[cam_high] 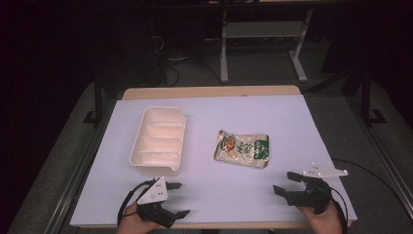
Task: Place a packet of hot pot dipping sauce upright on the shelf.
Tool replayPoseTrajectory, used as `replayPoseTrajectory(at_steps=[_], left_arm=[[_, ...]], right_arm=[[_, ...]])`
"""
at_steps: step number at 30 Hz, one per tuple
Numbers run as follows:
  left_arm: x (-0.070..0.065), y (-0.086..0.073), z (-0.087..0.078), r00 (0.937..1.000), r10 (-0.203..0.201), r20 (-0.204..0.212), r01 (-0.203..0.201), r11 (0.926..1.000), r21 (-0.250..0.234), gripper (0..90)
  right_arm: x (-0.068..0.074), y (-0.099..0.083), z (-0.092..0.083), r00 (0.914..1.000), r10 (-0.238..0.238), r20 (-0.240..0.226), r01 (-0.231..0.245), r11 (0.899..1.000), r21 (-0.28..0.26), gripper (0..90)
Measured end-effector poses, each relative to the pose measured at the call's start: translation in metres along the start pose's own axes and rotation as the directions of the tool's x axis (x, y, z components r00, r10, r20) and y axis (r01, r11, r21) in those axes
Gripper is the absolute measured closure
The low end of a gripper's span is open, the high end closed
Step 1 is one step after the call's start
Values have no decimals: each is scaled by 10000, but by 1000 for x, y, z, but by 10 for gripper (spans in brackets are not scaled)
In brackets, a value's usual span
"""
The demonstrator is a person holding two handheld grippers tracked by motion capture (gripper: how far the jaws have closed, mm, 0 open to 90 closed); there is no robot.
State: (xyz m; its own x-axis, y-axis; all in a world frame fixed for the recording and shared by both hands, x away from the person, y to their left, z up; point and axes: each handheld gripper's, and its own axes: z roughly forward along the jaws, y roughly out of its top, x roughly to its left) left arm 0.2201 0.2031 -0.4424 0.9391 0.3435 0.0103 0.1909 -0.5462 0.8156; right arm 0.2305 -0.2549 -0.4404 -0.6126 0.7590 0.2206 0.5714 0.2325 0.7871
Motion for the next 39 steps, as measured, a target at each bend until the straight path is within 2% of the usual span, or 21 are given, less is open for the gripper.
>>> replayPoseTrajectory(at_steps=[11, 17, 26, 28, 31, 35, 39], left_arm=[[-3, 1, 2, 9999, 76, 105, -77, 9999, 66, 152], [-2, 1, 1, 10000, 71, 32, -71, 10000, -20, 152], [-2, 1, 2, 9999, 81, 91, -82, 10000, 21, 152], [-2, 1, 1, 9999, 79, 69, -79, 10000, 1, 152], [-2, 1, 0, 10000, 32, 69, -32, 10000, -38, 153], [-1, 1, 0, 10000, 1, 85, 0, 10000, -55, 153], [0, 0, -1, 10000, -16, 69, 17, 9999, -134, 152]], right_arm=[[-5, 16, 15, 9996, 231, -170, -230, 9997, 96, 188], [-8, 23, 19, 9993, 346, -148, -343, 9991, 230, 195], [-26, 43, 24, 9976, 673, 151, -678, 9969, 400, 211], [-30, 48, 27, 9972, 717, 196, -726, 9961, 496, 214], [-34, 57, 34, 9971, 693, 319, -720, 9932, 914, 218], [-36, 64, 43, 9974, 644, 337, -681, 9903, 1212, 221], [-42, 73, 56, 9955, 843, 441, -901, 9843, 1519, 222]])
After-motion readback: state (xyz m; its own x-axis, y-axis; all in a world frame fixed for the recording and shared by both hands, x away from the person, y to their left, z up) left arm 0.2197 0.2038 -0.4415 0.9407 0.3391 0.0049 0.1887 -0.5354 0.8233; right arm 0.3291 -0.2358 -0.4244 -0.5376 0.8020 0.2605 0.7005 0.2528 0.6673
